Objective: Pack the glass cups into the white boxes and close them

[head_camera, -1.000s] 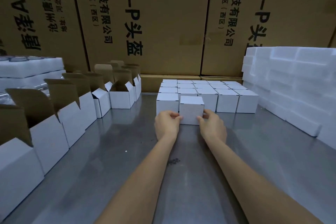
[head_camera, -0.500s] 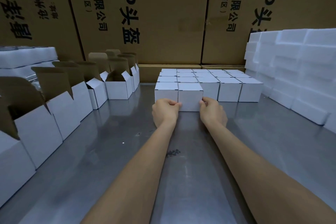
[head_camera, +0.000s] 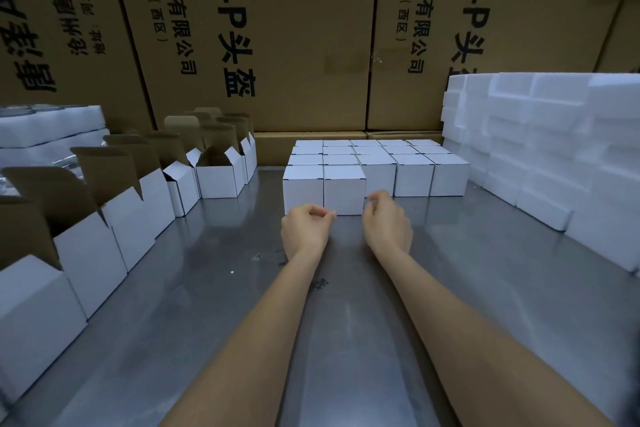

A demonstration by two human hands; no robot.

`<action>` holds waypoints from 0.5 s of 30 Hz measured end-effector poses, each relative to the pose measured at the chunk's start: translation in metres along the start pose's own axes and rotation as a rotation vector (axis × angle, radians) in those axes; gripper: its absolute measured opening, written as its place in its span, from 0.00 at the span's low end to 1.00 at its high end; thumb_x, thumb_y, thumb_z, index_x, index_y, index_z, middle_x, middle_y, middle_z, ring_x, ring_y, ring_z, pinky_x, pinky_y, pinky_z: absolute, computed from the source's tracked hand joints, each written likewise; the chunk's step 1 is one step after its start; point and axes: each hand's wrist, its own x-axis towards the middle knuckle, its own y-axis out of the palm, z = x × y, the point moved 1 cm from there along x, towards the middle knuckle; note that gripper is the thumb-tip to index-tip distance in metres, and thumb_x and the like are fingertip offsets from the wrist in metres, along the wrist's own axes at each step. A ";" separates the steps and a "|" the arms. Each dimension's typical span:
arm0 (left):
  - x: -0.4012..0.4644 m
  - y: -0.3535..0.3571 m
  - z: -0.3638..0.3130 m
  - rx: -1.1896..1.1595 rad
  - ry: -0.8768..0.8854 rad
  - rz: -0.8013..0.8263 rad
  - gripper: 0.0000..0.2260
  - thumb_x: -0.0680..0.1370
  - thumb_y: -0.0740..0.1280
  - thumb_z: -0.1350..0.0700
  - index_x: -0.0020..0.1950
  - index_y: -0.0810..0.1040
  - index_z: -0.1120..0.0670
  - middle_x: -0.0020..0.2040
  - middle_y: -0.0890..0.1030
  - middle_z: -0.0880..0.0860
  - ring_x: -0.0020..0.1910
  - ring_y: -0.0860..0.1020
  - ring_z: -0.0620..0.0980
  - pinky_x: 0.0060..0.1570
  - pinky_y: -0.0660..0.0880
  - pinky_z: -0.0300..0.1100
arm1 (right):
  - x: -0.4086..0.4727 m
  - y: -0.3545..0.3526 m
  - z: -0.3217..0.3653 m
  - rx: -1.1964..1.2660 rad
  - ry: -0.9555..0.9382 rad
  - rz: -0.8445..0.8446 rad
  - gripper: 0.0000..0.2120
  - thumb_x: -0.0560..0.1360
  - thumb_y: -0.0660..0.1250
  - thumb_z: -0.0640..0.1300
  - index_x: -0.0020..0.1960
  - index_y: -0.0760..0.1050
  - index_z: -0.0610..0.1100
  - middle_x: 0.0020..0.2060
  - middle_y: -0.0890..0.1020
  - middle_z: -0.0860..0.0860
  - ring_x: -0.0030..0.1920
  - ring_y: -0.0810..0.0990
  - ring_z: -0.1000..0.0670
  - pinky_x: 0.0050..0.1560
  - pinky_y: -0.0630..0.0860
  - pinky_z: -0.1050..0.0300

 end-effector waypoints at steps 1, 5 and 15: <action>-0.006 -0.003 0.001 0.005 0.018 0.028 0.03 0.73 0.72 0.52 0.42 0.83 0.50 0.40 0.82 0.48 0.46 0.81 0.50 0.46 0.75 0.40 | -0.007 -0.004 0.000 -0.049 -0.031 0.016 0.13 0.80 0.55 0.43 0.61 0.74 0.47 0.57 0.79 0.47 0.56 0.77 0.42 0.46 0.68 0.54; -0.037 -0.016 0.001 0.055 0.109 0.178 0.04 0.73 0.73 0.53 0.40 0.82 0.50 0.34 0.80 0.45 0.41 0.81 0.45 0.42 0.73 0.35 | -0.046 -0.022 0.000 -0.272 -0.209 0.092 0.11 0.79 0.56 0.42 0.57 0.74 0.44 0.57 0.78 0.46 0.57 0.75 0.42 0.47 0.70 0.53; -0.123 -0.065 0.002 0.062 0.226 0.263 0.03 0.72 0.74 0.53 0.40 0.82 0.50 0.33 0.82 0.47 0.33 0.78 0.37 0.36 0.69 0.24 | -0.148 -0.083 -0.015 -0.424 -0.179 0.105 0.13 0.77 0.57 0.45 0.59 0.72 0.43 0.58 0.76 0.45 0.60 0.72 0.42 0.52 0.69 0.52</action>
